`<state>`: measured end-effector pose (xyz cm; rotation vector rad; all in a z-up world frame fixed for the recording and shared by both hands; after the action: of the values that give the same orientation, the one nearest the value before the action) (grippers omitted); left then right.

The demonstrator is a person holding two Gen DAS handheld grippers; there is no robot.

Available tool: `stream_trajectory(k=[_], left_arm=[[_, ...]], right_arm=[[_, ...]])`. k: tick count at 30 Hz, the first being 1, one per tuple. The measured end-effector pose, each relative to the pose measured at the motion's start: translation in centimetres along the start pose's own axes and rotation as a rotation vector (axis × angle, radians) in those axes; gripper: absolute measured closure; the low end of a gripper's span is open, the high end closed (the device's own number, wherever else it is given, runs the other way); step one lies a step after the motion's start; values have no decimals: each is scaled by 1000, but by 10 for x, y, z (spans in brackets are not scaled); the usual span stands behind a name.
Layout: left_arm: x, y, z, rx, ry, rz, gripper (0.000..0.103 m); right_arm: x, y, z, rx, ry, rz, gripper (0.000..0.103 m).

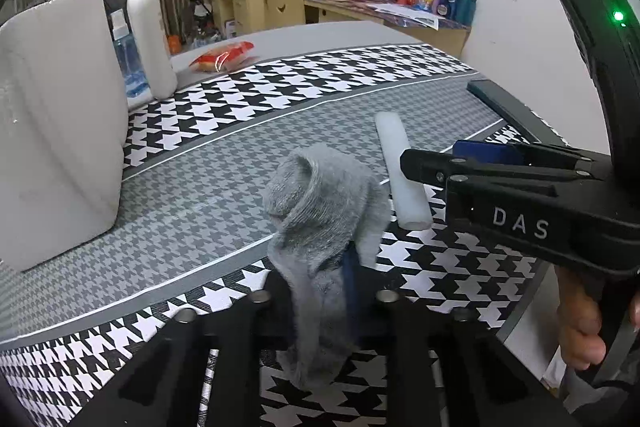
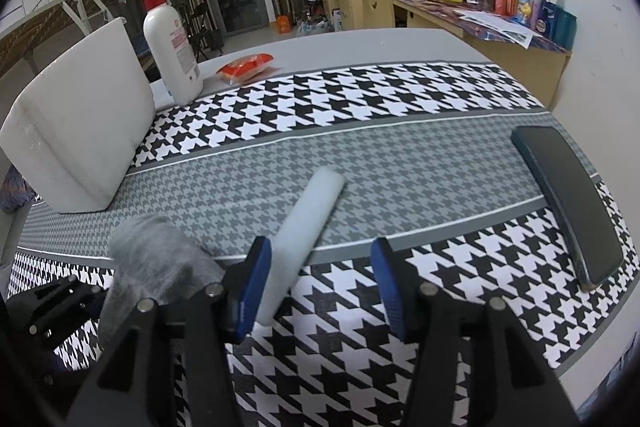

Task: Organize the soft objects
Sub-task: 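Lift the grey sock with left tool while right tool lifts the foam stick, then carry the sock and foam stick in both tools over the white foam box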

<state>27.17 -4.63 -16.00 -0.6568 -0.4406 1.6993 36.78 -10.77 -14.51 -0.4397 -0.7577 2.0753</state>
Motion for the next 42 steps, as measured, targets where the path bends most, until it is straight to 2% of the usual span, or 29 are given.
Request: stream_trajectory(k=[9,13,15,18,24,29,42], left_arm=[[15,-7,16,-56,-28,33,90],[19,-7,19,-62,-35,40,90],[21,-6,21,-65,-40,42,90],[24,-7,25,-75,-43,46,90],[32,-6,31,-97,-56,52,90],[40,-7,37,-109,-55,58,90],[55,-9,54,-140,-68,60,90]], right_arm=[[16,-1,-5,9,-26,26,46],[19,0,-10,27,-5,31,48],[22,-1,-11,31,-2,27,58],[22,-2,-12,40,15,6,67],[28,-2,-13,46,62,-25,77],[24,-3,-9,26,45,-65,87],[35,-10,19,-38,38,-56,87]])
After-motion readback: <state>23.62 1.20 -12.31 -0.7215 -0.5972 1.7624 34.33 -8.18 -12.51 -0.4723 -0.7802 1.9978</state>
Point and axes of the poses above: each gripper's, at about its wrist camera, not at the fingertips, and z roughly against the way its jaws point, x to its left, y to its underside, the point moved 6 cm from there along -z, roughly the way its jaws point, and after that the axes turned 13 degrees about z, right-handed, at the moved point
